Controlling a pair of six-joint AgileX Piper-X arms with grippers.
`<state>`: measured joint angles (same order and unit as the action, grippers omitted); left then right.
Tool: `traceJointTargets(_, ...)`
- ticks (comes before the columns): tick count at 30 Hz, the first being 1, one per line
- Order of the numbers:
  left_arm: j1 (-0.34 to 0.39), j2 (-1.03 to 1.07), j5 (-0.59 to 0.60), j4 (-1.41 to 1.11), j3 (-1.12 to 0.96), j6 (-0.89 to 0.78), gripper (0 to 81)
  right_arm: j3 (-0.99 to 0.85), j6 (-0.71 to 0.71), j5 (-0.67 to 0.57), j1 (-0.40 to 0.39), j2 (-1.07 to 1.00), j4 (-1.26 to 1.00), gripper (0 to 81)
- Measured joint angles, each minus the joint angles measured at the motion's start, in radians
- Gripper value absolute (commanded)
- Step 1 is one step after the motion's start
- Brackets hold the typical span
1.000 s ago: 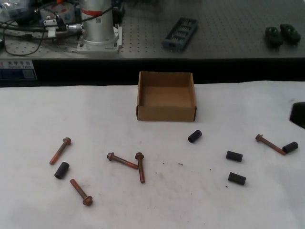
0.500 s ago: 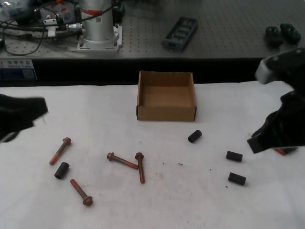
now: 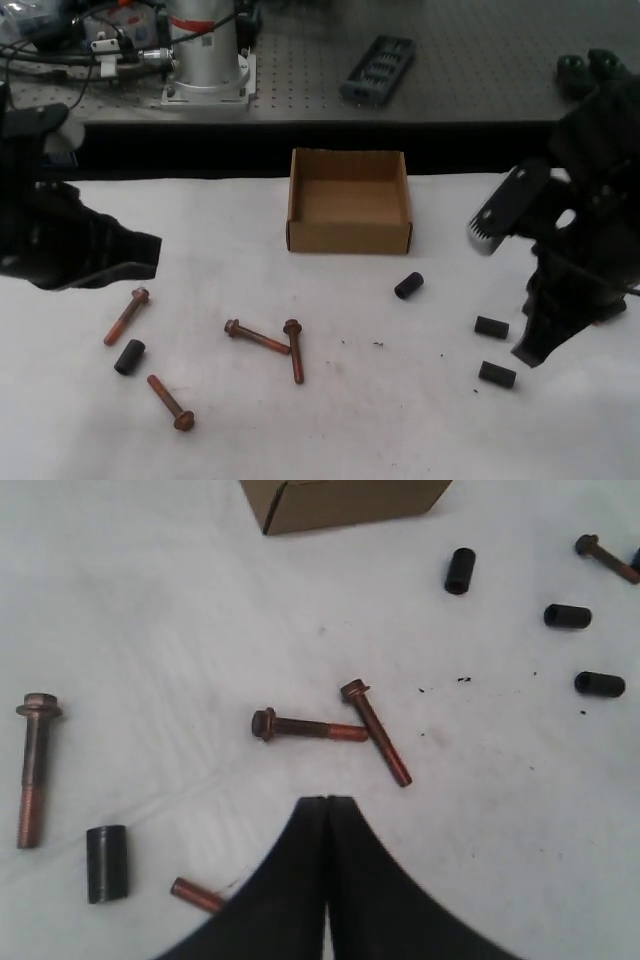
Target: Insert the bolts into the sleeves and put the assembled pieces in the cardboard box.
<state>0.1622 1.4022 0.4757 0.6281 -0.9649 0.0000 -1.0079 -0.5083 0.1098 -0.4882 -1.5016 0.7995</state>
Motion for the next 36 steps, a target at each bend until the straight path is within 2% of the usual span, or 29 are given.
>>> traceJointTargets(2, 0.0, 0.045, 0.0, 0.021, -0.03, 0.0, 0.6, -0.01, -0.03, 0.013, 0.0, -0.047, -0.002, 4.8)
traceJointTargets(4, 0.0, 0.084, 0.0, 0.033, -0.051, -0.012, 0.6, -0.022, -0.051, 0.015, 0.0, -0.093, -0.001, 9.7)
traceJointTargets(5, 0.0, 0.103, 0.0, 0.039, -0.059, -0.02, 0.6, -0.028, -0.061, 0.017, 0.0, -0.109, -0.001, 13.9)
traceJointTargets(7, 0.0, 0.134, 0.0, 0.042, -0.065, -0.026, 1.1, -0.042, -0.083, 0.02, 0.0, -0.145, -0.001, 28.6)
traceJointTargets(9, 0.0, 0.146, 0.0, 0.042, -0.065, -0.026, 8.2, -0.052, -0.088, 0.028, 0.0, -0.172, -0.009, 40.9)
traceJointTargets(10, 0.0, 0.158, 0.0, 0.042, -0.065, -0.026, 13.8, -0.055, -0.091, 0.039, 0.0, -0.183, -0.021, 44.3)
traceJointTargets(12, 0.0, 0.169, 0.0, 0.039, -0.065, -0.026, 26.2, -0.057, -0.106, 0.06, 0.0, -0.196, -0.058, 43.7)
traceJointTargets(14, 0.0, 0.184, 0.0, 0.035, -0.065, -0.026, 40.2, -0.057, -0.132, 0.06, 0.0, -0.196, -0.08, 38.4)
traceJointTargets(16, 0.0, 0.199, 0.0, 0.03, -0.065, -0.026, 47.5, -0.059, -0.161, 0.06, 0.0, -0.196, -0.107, 33.0)
traceJointTargets(22, 0.0, 0.214, 0.0, 0.017, -0.065, -0.027, 41.9, -0.062, -0.213, 0.028, 0.0, -0.206, -0.165, 30.7)
traceJointTargets(36, 0.0, 0.214, 0.0, 0.014, -0.067, -0.027, 42.0, -0.064, -0.29, 0.069, 0.0, -0.342, -0.242, 30.7)
